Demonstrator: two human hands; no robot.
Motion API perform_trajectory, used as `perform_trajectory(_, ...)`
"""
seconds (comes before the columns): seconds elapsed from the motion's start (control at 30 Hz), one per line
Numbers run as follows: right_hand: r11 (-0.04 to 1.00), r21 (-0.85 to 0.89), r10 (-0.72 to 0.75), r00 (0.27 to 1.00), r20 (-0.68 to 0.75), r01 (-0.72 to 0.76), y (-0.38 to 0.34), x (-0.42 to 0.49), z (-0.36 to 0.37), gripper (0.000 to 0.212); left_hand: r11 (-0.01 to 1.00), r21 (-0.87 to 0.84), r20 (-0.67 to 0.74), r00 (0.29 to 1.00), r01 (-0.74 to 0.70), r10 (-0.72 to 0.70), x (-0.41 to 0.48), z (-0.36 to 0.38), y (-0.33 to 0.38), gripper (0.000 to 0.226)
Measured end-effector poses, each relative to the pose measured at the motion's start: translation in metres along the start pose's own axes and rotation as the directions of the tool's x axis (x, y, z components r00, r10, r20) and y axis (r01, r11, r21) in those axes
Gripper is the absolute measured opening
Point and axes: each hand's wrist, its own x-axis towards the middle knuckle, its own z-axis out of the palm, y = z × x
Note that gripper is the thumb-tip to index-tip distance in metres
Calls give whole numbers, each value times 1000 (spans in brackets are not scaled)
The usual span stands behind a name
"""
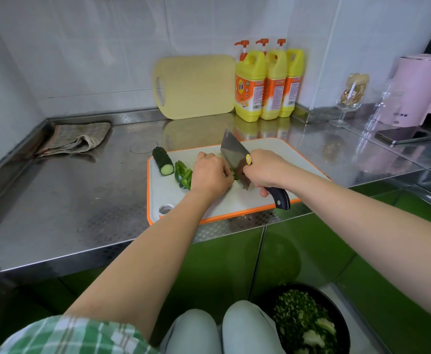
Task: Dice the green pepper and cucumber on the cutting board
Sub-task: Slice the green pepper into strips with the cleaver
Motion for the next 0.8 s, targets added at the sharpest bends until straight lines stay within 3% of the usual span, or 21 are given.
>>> perform_trajectory(0.5,996,91,19,997,-80,-12,11,16,8,18,1000,18,29,1000,2,-2,1,-4,-5,14)
perform_trajectory(0.8,996,90,-26,1000,0,26,6,0,5,13,998,37,19,999,51,-51,0,-3,-1,16)
